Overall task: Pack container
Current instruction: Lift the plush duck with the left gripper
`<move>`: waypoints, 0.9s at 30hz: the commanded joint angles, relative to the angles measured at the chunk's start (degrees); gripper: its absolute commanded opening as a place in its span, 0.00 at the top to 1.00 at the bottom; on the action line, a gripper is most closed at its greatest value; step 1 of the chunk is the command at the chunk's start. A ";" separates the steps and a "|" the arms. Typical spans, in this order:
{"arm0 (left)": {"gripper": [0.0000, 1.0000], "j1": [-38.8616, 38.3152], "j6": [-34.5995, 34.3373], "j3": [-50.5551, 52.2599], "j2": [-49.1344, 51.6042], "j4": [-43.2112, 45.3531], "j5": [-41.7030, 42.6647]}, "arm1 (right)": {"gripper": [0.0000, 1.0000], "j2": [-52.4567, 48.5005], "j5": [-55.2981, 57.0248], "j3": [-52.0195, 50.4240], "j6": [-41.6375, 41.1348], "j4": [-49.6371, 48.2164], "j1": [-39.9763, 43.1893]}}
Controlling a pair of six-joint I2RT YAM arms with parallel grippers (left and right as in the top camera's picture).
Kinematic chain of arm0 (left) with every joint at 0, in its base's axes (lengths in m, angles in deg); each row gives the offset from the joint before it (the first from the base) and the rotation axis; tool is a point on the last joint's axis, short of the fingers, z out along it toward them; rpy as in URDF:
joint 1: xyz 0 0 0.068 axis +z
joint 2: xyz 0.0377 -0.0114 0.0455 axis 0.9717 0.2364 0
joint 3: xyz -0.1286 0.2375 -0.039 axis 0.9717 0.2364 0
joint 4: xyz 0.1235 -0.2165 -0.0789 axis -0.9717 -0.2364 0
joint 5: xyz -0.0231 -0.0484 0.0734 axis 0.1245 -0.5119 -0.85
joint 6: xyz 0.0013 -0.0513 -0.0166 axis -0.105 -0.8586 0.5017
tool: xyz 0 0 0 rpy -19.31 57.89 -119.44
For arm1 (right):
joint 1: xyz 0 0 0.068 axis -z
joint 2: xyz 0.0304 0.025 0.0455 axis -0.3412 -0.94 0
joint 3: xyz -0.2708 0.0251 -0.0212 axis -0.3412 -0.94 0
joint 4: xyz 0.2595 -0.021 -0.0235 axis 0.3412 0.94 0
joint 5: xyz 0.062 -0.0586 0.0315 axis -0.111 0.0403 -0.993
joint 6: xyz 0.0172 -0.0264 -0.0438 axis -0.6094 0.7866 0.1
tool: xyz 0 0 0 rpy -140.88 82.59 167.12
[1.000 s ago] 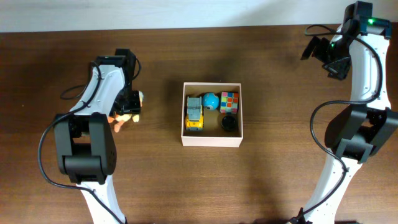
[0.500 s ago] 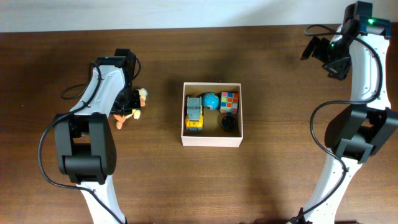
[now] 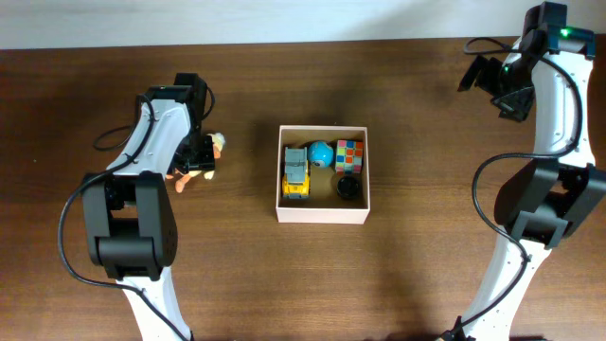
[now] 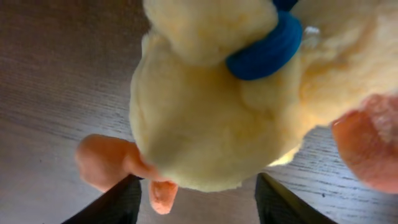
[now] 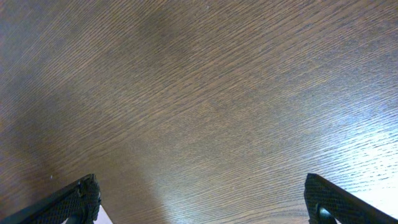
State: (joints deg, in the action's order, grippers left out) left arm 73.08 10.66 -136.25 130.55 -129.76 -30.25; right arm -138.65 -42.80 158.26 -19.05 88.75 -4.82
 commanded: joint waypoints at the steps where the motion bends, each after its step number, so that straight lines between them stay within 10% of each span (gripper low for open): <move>1: 0.38 -0.02 -0.11 -0.94 0.09 0.70 -0.42 | 0.01 1.46 -0.68 -0.31 -0.11 -0.02 0.00; 18: 0.26 -0.46 11.41 -2.60 0.09 11.45 0.66 | 0.01 1.46 -0.68 -0.31 -0.11 -0.02 0.00; 27: 0.66 -0.46 11.37 -0.46 0.90 15.43 4.37 | 0.01 1.46 -0.68 -0.31 -0.11 -0.02 0.00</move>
State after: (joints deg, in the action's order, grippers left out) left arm 72.86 21.39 -137.80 130.55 -114.66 -28.39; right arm -138.65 -42.80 158.26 -19.07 88.75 -4.82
